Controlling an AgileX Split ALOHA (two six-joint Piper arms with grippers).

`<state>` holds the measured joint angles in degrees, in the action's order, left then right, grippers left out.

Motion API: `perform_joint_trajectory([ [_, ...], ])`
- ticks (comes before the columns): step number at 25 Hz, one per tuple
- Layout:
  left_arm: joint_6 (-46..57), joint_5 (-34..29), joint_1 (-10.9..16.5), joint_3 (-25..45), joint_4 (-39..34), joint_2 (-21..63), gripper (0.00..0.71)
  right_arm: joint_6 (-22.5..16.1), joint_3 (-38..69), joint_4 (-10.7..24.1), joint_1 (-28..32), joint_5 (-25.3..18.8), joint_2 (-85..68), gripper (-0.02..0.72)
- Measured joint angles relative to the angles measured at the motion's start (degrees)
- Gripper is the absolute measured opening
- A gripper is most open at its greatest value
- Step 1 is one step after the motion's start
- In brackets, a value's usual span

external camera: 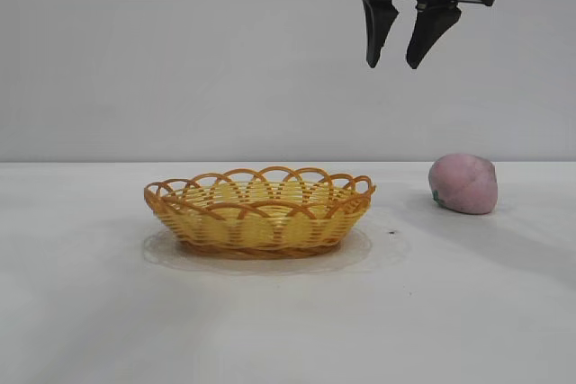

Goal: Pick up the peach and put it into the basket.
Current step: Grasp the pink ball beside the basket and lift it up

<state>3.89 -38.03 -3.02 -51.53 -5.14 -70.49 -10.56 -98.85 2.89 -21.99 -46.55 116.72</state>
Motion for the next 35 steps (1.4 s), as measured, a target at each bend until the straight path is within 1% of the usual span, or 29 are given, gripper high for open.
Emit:
perform_joint_trajectory([
  [3,-0.21,-4.22,0.00,4.96,0.79,12.11,0.386,1.11,0.00,0.00,0.00,0.00,0.00,0.369],
  [5,-1.04,-8.89,0.00,8.32,0.90,22.05,0.386,1.67,0.00,-0.03,0.00,0.00,0.00,0.369],
  [10,-1.22,-19.40,0.00,14.90,1.73,38.66,0.386,2.34,0.00,-0.35,0.00,0.00,0.00,0.369],
  [13,-1.31,-22.08,0.00,19.03,2.63,46.82,0.386,2.43,0.00,-0.44,0.00,-0.60,0.00,0.369],
  [15,-1.43,-22.50,0.00,21.27,2.62,51.59,0.386,2.89,0.00,-0.44,0.00,-1.59,0.00,0.369],
  [20,-1.62,-25.06,0.00,23.39,2.62,60.91,0.386,3.51,0.00,-0.44,0.00,-4.03,0.00,0.369],
  [25,-2.10,-25.88,0.00,23.51,2.62,70.25,0.386,3.62,0.00,1.14,0.00,-7.46,0.00,0.369],
  [29,-2.23,-26.11,0.00,23.62,2.62,71.47,0.386,2.47,0.00,4.68,0.00,-10.57,1.98,0.369],
  [32,-2.39,-26.11,0.00,23.62,2.62,71.47,0.386,2.06,0.00,5.59,0.49,-12.17,5.30,0.369],
  [35,-2.39,-26.11,0.00,23.62,2.62,71.47,0.386,1.51,0.00,5.89,1.26,-12.30,8.75,0.369],
])
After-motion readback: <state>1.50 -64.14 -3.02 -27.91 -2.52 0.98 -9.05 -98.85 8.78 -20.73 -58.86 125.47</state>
